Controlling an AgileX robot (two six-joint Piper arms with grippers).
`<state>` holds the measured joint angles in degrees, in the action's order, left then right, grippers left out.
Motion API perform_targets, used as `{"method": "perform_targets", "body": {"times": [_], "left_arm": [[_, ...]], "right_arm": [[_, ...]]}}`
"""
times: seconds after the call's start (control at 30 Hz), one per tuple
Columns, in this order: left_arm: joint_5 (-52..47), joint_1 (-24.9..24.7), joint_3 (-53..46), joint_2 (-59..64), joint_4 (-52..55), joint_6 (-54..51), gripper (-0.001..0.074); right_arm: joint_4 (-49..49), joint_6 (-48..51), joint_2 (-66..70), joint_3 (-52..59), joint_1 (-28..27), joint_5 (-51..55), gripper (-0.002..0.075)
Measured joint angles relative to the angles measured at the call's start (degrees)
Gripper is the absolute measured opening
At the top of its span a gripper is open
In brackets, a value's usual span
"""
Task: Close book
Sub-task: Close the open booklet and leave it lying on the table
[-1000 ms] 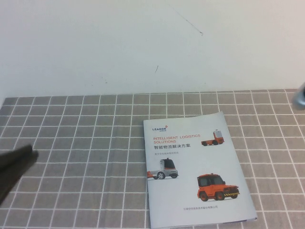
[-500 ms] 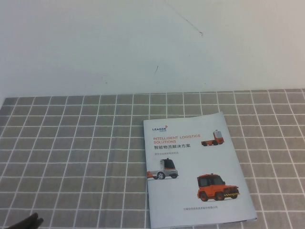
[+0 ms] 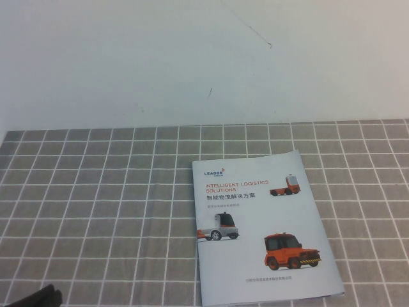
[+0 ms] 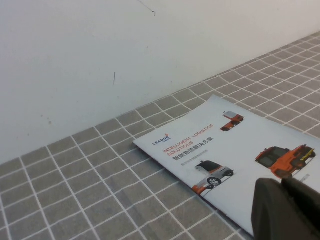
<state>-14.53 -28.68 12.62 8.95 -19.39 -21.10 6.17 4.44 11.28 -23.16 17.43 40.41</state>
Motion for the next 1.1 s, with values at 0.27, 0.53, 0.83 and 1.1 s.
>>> {"method": "perform_targets", "body": {"times": [0.27, 0.53, 0.83, 1.1], "left_arm": [[0.0, 0.0, -0.1, 0.0, -1.2, 3.0, -0.0004], [0.0, 0.0, -0.1, 0.0, -1.2, 3.5, -0.0004], [0.0, 0.0, -0.1, 0.0, -1.2, 3.7, -0.0002], [0.8, 1.4, -0.9, -0.5, 5.6, 3.8, -0.0002]], "right_arm": [[-1.5, 0.0, -2.2, 0.1, 0.0, 0.1, -0.0003], [-1.7, 0.0, -2.1, 0.1, 0.0, 0.1, -0.0003], [-1.7, 0.0, -2.1, 0.2, 0.0, 0.1, -0.0003], [-1.7, 0.0, -2.1, 0.2, 0.0, 0.1, -0.0003]]}}
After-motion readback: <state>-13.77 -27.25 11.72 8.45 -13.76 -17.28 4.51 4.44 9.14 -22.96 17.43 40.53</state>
